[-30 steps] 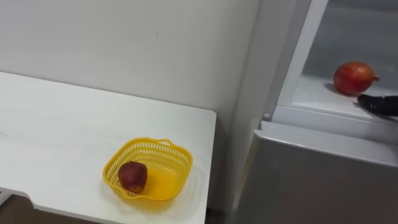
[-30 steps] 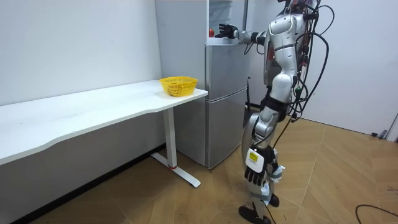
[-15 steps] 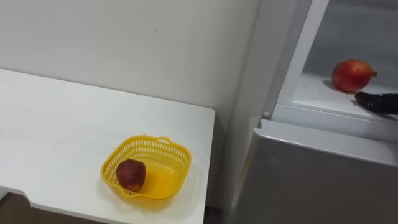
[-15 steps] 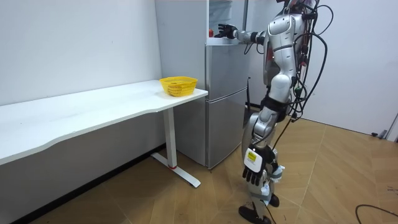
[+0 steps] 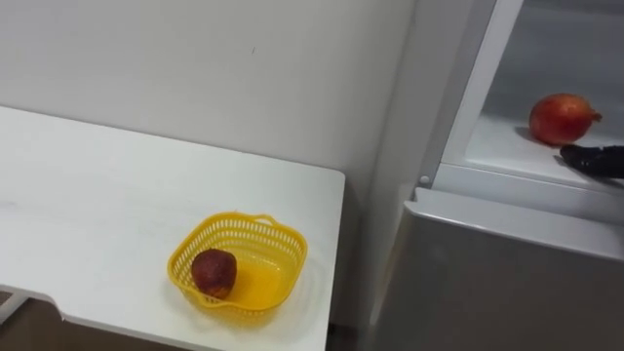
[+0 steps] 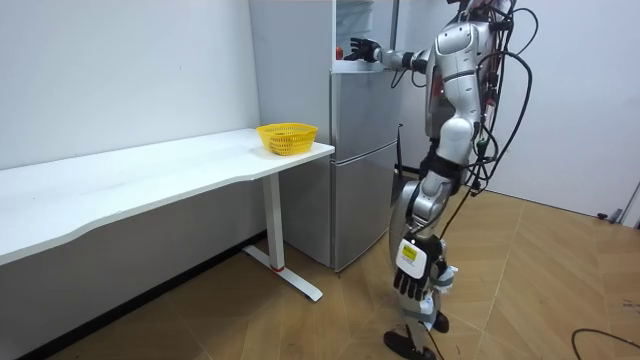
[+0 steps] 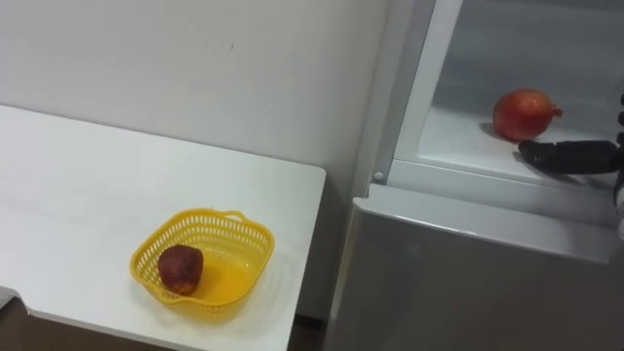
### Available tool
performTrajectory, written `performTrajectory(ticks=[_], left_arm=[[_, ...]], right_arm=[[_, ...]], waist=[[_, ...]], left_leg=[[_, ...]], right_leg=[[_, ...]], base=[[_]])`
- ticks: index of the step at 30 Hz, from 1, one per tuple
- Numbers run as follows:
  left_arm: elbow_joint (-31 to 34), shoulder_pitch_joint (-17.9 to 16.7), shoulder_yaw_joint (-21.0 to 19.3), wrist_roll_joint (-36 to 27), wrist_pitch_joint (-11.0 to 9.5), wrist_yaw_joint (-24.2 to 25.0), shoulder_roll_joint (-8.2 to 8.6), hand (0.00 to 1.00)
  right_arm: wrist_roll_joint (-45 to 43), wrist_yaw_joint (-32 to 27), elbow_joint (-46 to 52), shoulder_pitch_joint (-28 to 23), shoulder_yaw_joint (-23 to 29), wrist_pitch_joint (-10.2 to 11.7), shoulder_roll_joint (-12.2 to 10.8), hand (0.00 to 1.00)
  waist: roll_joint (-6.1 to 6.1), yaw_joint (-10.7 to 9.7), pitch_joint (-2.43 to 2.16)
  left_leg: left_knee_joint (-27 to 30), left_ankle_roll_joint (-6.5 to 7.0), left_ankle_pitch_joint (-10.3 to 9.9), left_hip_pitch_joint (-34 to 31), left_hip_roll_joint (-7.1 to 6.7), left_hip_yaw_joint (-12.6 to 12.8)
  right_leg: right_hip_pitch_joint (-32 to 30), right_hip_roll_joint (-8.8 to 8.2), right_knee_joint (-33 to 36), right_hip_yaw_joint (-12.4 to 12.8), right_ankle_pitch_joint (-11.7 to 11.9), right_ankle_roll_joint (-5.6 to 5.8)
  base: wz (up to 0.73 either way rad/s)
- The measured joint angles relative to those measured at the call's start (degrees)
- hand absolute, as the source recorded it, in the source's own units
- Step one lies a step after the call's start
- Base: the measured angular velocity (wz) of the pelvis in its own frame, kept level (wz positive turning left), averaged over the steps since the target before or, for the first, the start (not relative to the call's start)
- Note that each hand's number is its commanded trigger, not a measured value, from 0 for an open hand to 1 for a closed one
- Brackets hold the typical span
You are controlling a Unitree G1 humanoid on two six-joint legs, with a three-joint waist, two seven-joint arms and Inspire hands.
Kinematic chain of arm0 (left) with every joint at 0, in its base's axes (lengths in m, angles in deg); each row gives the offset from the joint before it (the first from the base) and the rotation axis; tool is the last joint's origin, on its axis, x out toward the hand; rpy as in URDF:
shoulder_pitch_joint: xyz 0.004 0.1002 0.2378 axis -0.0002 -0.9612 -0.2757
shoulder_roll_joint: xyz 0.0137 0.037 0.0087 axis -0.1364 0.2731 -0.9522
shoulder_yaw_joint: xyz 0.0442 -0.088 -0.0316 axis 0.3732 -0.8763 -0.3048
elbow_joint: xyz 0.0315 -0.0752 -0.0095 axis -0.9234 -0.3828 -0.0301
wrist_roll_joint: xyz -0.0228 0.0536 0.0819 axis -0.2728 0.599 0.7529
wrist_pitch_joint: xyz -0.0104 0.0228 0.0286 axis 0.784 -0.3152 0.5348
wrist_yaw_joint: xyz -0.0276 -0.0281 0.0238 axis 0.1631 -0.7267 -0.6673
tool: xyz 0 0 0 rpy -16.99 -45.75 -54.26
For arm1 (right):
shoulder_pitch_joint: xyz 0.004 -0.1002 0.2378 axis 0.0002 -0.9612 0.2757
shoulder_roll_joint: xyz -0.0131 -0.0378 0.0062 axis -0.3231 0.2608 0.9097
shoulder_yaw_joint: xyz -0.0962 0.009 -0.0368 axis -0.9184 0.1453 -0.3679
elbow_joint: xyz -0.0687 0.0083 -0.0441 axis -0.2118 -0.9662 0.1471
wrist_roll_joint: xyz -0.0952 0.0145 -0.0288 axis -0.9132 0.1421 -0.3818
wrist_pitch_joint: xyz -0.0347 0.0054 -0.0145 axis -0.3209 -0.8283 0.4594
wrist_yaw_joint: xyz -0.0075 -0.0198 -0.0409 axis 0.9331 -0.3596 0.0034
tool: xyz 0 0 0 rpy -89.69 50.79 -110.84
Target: Retrieve from the upper fridge
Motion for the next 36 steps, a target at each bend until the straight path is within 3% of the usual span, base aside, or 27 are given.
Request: performTrajectory(ticks=[10, 16, 20, 21, 23, 36], left_arm=[[0.0, -0.3, 0.2, -0.3, -0.5, 0.1, -0.09, 0.00], [0.0, -0.7, 0.3, -0.4, -0.6, 0.0, -0.37, 0.00], [-0.1, -0.8, 0.3, -1.7, -0.6, 0.0, -0.54, 0.00], [0.0, -0.7, 0.3, -2.3, -0.6, 0.0, -0.69, 0.00], [0.0, -0.8, 0.3, -2.6, -0.6, 0.0, -0.84, 0.00], [0.2, -0.3, 1.2, -2.7, -0.5, 0.1, -1.39, 0.00]], right_arm=[[0.9, -0.5, 0.0, 0.1, -2.0, 0.0, 1.1, 0.00], [3.2, -1.0, -0.1, 0.1, -2.1, 0.0, 1.4, 0.00], [6.8, -1.3, -1.3, 0.1, -2.1, 1.2, 1.7, 0.00], [8.4, -1.3, -1.4, 0.1, -2.1, 1.4, 1.9, 0.00], [9.9, -1.3, -1.9, 0.1, -2.3, 2.0, 2.0, 0.00], [12.2, 0.5, -8.0, 3.2, -4.3, 4.3, 2.3, 0.00]], waist=[[0.56, 0.4, 0.05], [0.62, 1.2, 0.06], [0.48, 1.6, 0.04], [0.15, 1.6, -0.19], [0.26, 1.7, 0.06], [0.48, 2.8, 0.29]], left_leg=[[1.0, -0.31, 0.2, -0.8, 0.00, -1.2], [1.6, -0.50, 0.3, -1.2, 0.01, -1.3], [2.2, -0.65, 0.4, -2.0, 0.03, -1.6], [2.3, -0.75, 0.4, -2.5, 0.07, -1.7], [3.1, -0.80, 0.4, -3.0, 0.18, -1.7], [3.9, -1.43, 0.8, -4.9, 0.75, -1.6]], right_leg=[[0.0, -0.02, 0.1, -1.4, 0.0, -0.06], [0.0, -0.23, 0.2, -2.2, -0.3, -0.67], [-0.3, -0.50, 0.2, -2.7, -0.6, -0.97], [-0.8, -0.51, 0.3, -3.0, -0.5, -1.03], [-0.9, -0.45, 0.3, -3.3, -0.5, -1.17], [-2.2, -0.27, 0.8, -4.1, -0.8, -1.87]], base=[[0.06], [0.03], [0.06], [0.05], [0.05], [0.02]])
